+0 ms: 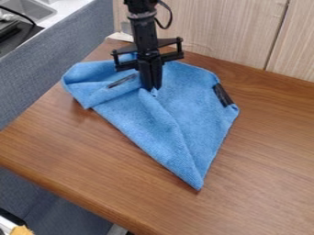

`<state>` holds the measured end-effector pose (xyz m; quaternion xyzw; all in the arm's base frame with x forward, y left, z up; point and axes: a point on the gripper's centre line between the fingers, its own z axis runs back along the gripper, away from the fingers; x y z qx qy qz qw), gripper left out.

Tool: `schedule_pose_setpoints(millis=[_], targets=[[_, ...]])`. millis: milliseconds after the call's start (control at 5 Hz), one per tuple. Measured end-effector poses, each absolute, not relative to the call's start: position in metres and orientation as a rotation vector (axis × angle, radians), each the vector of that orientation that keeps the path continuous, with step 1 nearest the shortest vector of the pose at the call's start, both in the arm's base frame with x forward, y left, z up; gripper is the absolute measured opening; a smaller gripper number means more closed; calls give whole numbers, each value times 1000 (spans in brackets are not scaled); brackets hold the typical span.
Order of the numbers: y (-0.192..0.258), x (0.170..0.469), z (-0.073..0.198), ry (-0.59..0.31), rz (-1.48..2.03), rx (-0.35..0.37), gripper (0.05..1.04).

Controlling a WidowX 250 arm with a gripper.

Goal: Fold the cloth from bottom left to right

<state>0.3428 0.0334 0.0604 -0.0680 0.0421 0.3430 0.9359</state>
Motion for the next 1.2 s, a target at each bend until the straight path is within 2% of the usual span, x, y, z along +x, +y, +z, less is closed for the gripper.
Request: schedule_pose_setpoints(millis=[200, 400, 600, 800, 1000, 1200], targets=[[32, 350, 56, 44, 668, -116, 61], [29, 345, 50, 49, 647, -94, 95], [30, 343, 48, 56, 638, -88, 260], [29, 340, 47, 68, 637, -90, 532], [29, 338, 57, 47, 632, -88, 836], [31, 331, 65, 72, 619, -65, 1010]])
